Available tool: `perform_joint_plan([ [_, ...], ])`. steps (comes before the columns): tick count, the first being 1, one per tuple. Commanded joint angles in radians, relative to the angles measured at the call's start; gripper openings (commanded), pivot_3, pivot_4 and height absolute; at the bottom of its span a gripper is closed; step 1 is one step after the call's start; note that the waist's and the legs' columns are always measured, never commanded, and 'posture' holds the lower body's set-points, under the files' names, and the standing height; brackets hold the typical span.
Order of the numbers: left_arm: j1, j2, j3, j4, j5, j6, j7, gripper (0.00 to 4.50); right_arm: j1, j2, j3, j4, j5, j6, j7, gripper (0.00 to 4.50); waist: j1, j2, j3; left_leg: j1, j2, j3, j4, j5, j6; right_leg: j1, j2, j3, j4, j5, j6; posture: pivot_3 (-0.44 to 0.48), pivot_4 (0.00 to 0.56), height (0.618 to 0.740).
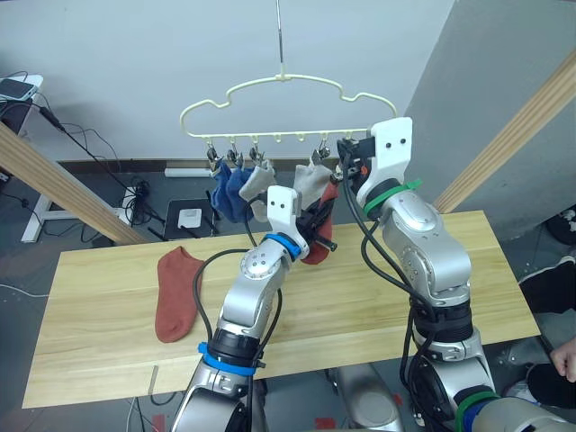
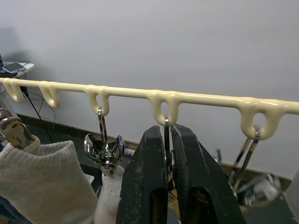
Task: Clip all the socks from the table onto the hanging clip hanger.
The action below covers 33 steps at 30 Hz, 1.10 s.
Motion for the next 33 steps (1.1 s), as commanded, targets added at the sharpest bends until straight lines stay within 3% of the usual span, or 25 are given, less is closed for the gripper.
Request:
perform_joint_plan([
  [1,-0.004,-0.021,-0.014,-0.041,-0.003,-0.012,0.018,0.02,-0.016,0.01,-0.02,-0.048,0.019,0.006,-0.013,0.0,0.0,0.0,0.0,0.0,0.0,0.0,0.0,0.0,0.0,0.0,0.0,0.0,0.0,0.0,0.0,-0.322,0.311,0.732],
  [29,-0.047,-0.035,-0.01,-0.004,0.012,-0.042,0.072,0.02,-0.027,0.063,-0.061,-0.061,0.107,0.093,-0.053,0.0,0.0,0.0,0.0,0.0,0.0,0.0,0.0,0.0,0.0,0.0,0.0,0.0,0.0,0.0,0.001,-0.314,0.298,0.732],
  [33,-0.052,-0.037,-0.01,0.002,0.011,-0.044,0.075,0.0,-0.025,0.074,-0.069,-0.072,0.126,0.099,-0.055,1.17,0.0,0.0,0.0,0.0,0.0,0.0,0.0,0.0,0.0,0.0,0.0,0.0,0.0,0.0,0.001,-0.314,0.298,0.732],
])
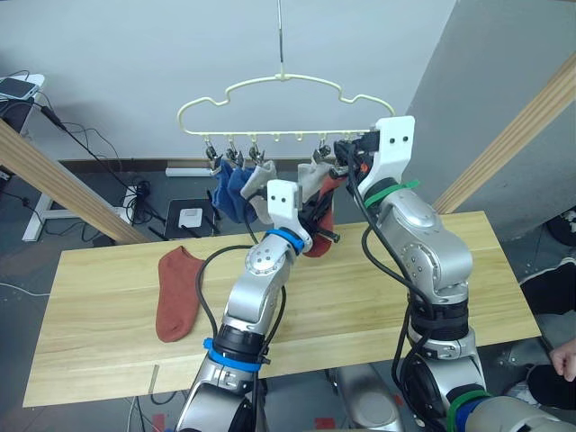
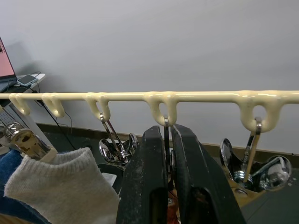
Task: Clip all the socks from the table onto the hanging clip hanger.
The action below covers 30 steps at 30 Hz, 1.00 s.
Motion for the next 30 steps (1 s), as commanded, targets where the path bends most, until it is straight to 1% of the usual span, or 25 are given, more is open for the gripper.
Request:
perform_joint_plan([
  [1,-0.02,-0.018,-0.013,-0.013,0.006,-0.024,0.006,0.0,-0.007,0.01,-0.008,-0.056,0.026,0.004,-0.007,1.66,0.0,0.0,0.0,0.0,0.0,0.0,0.0,0.0,0.0,0.0,0.0,0.0,0.0,0.0,0.0,-0.314,0.298,0.732],
  [4,-0.022,-0.018,-0.015,-0.01,0.005,-0.026,0.007,0.0,-0.01,0.007,-0.009,-0.065,0.033,0.014,-0.008,2.8,0.0,0.0,0.0,0.0,0.0,0.0,0.0,0.0,0.0,0.0,0.0,0.0,0.0,0.0,0.0,-0.312,0.297,0.732],
  [7,-0.023,-0.014,-0.021,-0.009,0.001,-0.025,-0.006,0.0,-0.006,-0.011,-0.007,-0.098,0.048,0.032,0.001,3.84,0.0,0.0,0.0,0.0,0.0,0.0,0.0,0.0,0.0,0.0,0.0,0.0,0.0,0.0,0.0,-0.31,0.298,0.732],
  [9,-0.019,-0.011,-0.025,-0.013,-0.003,-0.023,-0.017,0.0,0.013,-0.046,0.003,-0.147,0.056,0.053,0.022,3.84,0.0,0.0,0.0,0.0,0.0,0.0,0.0,0.0,0.0,0.0,0.0,0.0,0.0,0.0,0.0,-0.31,0.298,0.732],
  [12,-0.015,0.022,-0.046,-0.013,0.0,-0.029,-0.073,0.0,0.049,-0.109,0.016,-0.221,0.066,0.088,0.056,3.84,0.002,0.0,0.0,-0.001,0.0,0.0,0.0,0.0,0.0,0.0,0.0,0.0,-0.001,-0.002,0.003,-0.31,0.298,0.732],
  [15,-0.008,0.065,-0.063,-0.022,-0.011,-0.022,-0.146,0.78,0.08,-0.168,0.024,-0.285,0.079,0.112,0.091,3.89,0.001,0.0,0.0,-0.001,0.0,0.0,-0.001,0.0,0.0,0.0,0.0,0.0,-0.001,-0.002,0.003,-0.316,0.302,0.732],
  [18,-0.009,0.108,-0.078,-0.023,-0.004,-0.047,-0.206,1.77,0.109,-0.222,0.03,-0.339,0.097,0.132,0.125,3.89,0.0,0.0,0.0,-0.001,0.0,0.0,-0.001,0.0,0.0,0.0,0.0,0.0,0.0,-0.002,0.004,-0.319,0.302,0.732],
  [22,-0.02,0.156,-0.082,-0.016,0.012,-0.077,-0.247,3.07,0.158,-0.284,0.027,-0.418,0.147,0.156,0.188,3.89,-0.001,0.0,0.0,0.0,0.0,0.0,-0.001,0.0,0.0,0.0,0.0,0.0,0.0,-0.002,0.004,-0.319,0.301,0.732],
  [23,-0.022,0.165,-0.083,-0.012,0.014,-0.086,-0.257,3.32,0.168,-0.299,0.028,-0.433,0.158,0.157,0.201,3.89,0.0,0.0,0.0,0.0,0.0,0.0,-0.001,0.0,0.0,0.0,0.0,0.0,0.0,-0.002,0.004,-0.318,0.3,0.732],
  [26,-0.022,0.222,-0.083,-0.015,0.001,-0.103,-0.331,4.25,0.209,-0.318,-0.005,-0.494,0.202,0.155,0.221,3.89,0.0,0.0,0.0,0.0,0.0,0.0,-0.001,0.0,0.0,0.0,0.0,0.0,-0.001,-0.002,0.004,-0.319,0.3,0.732],
  [27,-0.02,0.239,-0.081,-0.018,-0.009,-0.105,-0.358,4.49,0.218,-0.323,-0.013,-0.504,0.205,0.153,0.219,3.89,-0.001,0.0,0.0,0.0,0.0,0.0,-0.001,0.0,0.0,0.0,0.0,0.0,-0.001,-0.002,0.004,-0.321,0.3,0.732],
  [30,0.0,0.304,-0.065,-0.049,-0.048,-0.13,-0.456,4.49,0.239,-0.326,-0.036,-0.507,0.184,0.137,0.177,3.89,-0.002,0.0,0.0,0.0,0.0,0.0,-0.001,0.0,0.0,-0.001,0.0,0.0,-0.001,-0.002,0.004,-0.326,0.301,0.732],
])
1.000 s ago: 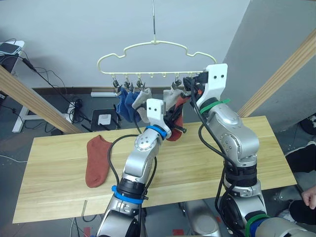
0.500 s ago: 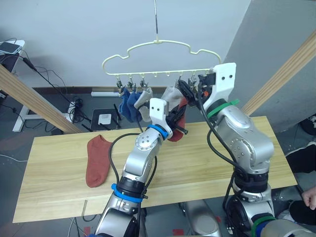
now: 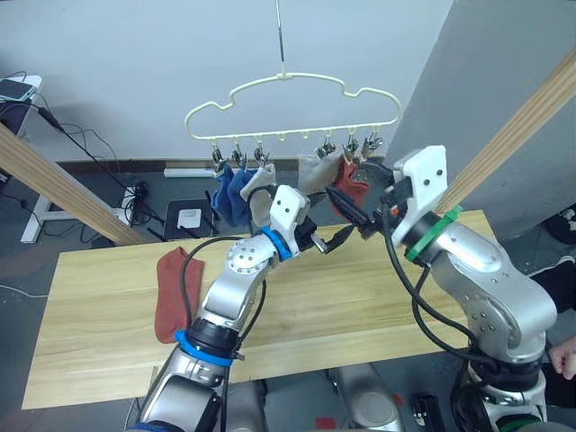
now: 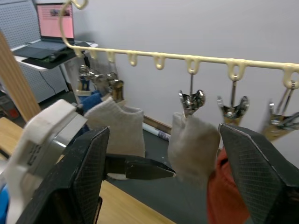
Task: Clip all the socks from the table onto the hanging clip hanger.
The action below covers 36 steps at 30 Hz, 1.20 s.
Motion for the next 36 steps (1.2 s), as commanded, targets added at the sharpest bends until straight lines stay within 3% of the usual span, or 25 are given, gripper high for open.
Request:
perform_joint_plan([
  [1,0.019,0.051,0.022,-0.07,-0.07,-0.043,-0.118,4.49,0.013,-0.005,-0.045,-0.041,-0.022,-0.033,-0.046,3.89,-0.001,0.0,0.0,0.0,0.0,0.0,0.0,0.0,0.0,0.0,0.0,0.0,0.0,0.0,0.0,-0.326,0.302,0.732],
  [4,0.017,0.114,0.074,-0.112,-0.177,-0.009,-0.226,4.49,0.018,0.001,-0.041,-0.001,-0.065,-0.063,-0.089,3.89,-0.001,0.0,0.0,0.0,0.0,0.0,0.0,0.0,0.0,0.0,0.0,0.0,0.0,0.0,0.0,-0.325,0.302,0.732],
  [7,0.001,0.158,0.111,-0.141,-0.245,0.033,-0.28,4.5,0.014,0.009,-0.029,0.049,-0.099,-0.101,-0.112,3.32,-0.001,0.0,0.0,0.0,0.0,0.0,0.0,0.0,0.0,0.0,0.0,0.0,0.0,0.0,0.0,-0.311,0.301,0.732],
  [13,-0.055,0.226,0.178,-0.168,-0.329,0.101,-0.332,4.5,-0.016,0.024,0.006,0.137,-0.156,-0.163,-0.13,1.12,0.002,0.0,0.0,0.0,0.0,0.0,0.0,0.0,0.0,0.0,0.0,0.0,0.0,0.0,0.0,-0.29,0.3,0.732],
  [36,-0.103,0.24,0.192,-0.197,-0.296,0.102,-0.279,4.5,-0.084,0.095,0.01,0.291,-0.248,-0.227,-0.193,1.12,0.007,0.0,0.0,0.0,0.0,0.0,0.0,0.0,0.0,0.0,0.0,0.0,0.0,0.0,0.0,-0.271,0.295,0.732],
])
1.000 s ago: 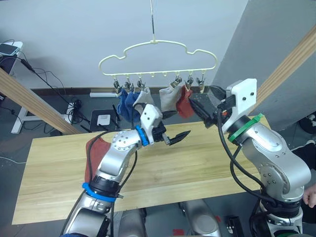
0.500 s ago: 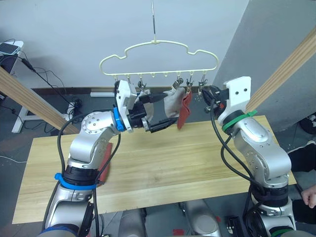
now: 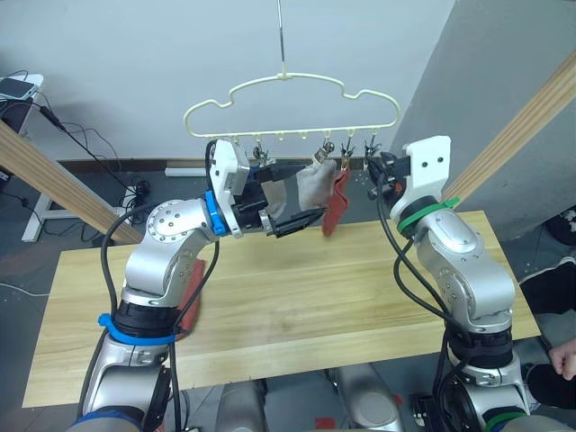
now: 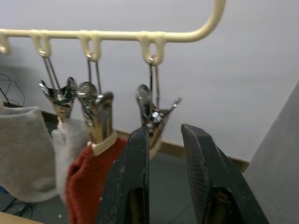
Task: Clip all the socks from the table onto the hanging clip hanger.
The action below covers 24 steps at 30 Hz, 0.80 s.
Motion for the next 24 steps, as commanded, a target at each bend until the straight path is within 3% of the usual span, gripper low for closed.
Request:
perform_joint_plan([
  [1,-0.013,-0.002,-0.003,-0.02,0.01,-0.027,0.004,4.5,-0.018,0.012,-0.021,-0.016,-0.006,-0.03,-0.009,1.12,0.0,0.0,0.0,0.0,0.0,0.0,0.0,0.0,0.0,0.0,0.0,0.0,0.0,0.0,0.0,-0.267,0.292,0.732],
  [4,-0.011,-0.003,-0.006,-0.018,0.016,-0.031,0.002,4.5,-0.022,0.017,-0.015,-0.01,-0.009,-0.03,-0.009,1.69,0.0,0.0,0.0,0.0,0.0,0.0,0.0,0.0,0.0,0.0,0.0,0.0,0.0,0.0,0.0,-0.267,0.292,0.732],
  [6,-0.011,-0.004,-0.007,-0.017,0.019,-0.033,0.001,4.5,-0.023,0.018,-0.012,-0.009,-0.01,-0.028,-0.009,2.33,0.0,0.0,0.0,0.0,0.0,0.0,0.0,0.0,0.0,0.0,0.0,0.0,0.0,0.0,0.0,-0.267,0.292,0.732],
  [24,-0.017,-0.01,-0.014,-0.01,0.034,-0.045,-0.001,4.5,-0.08,0.082,-0.012,0.068,-0.021,-0.063,-0.044,2.33,0.0,0.0,0.0,0.0,0.0,0.0,0.0,0.0,0.0,0.0,0.0,0.0,0.0,0.003,-0.004,-0.269,0.285,0.732],
])
